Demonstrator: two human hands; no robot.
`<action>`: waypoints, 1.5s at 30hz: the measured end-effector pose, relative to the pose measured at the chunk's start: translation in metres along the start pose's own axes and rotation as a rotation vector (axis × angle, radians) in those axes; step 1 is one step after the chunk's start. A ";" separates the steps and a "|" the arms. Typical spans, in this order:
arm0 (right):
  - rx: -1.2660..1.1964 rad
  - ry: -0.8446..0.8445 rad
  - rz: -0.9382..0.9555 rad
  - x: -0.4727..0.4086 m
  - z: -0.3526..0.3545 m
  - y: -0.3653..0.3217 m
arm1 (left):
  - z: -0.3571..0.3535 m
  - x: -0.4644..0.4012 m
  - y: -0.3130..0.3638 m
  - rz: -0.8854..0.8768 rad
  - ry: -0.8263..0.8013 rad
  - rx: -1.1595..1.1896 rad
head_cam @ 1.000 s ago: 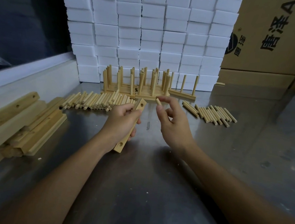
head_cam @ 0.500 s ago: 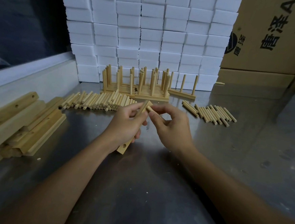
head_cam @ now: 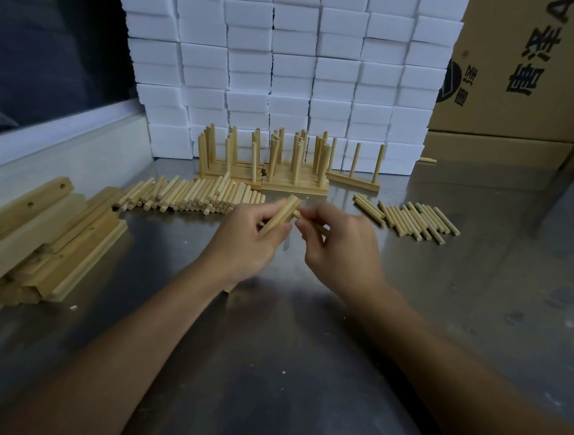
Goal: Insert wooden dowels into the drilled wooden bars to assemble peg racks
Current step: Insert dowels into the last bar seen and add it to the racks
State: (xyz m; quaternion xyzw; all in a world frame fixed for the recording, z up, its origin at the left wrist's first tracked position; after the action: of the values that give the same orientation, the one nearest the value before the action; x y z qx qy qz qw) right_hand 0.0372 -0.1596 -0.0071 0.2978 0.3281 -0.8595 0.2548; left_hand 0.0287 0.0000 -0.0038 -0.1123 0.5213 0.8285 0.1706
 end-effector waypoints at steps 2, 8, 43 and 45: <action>0.092 -0.002 0.073 0.000 0.003 -0.001 | -0.001 0.000 0.003 -0.007 0.001 -0.011; 0.047 -0.033 -0.029 0.000 0.001 -0.005 | -0.002 -0.001 0.003 -0.066 -0.001 -0.089; -0.727 -0.334 -0.626 -0.011 0.003 0.004 | 0.000 0.000 -0.010 -0.139 -0.017 -0.324; -0.740 -0.289 -0.622 -0.010 0.004 0.006 | 0.005 0.001 -0.016 -0.075 -0.055 -0.344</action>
State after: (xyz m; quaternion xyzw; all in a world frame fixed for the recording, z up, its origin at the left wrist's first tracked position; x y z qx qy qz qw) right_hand 0.0464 -0.1641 -0.0001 -0.0462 0.6454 -0.7533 0.1178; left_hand 0.0339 0.0111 -0.0149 -0.1364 0.3626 0.9013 0.1938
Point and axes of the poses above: each hand's wrist, its own x-axis away from the middle knuckle, its own z-axis out of the back of the hand, y = z × x, the point moved 1 cm from there along -x, towards the middle knuckle, and after that the axes turned 5 degrees about -y, right-handed, at the moved point
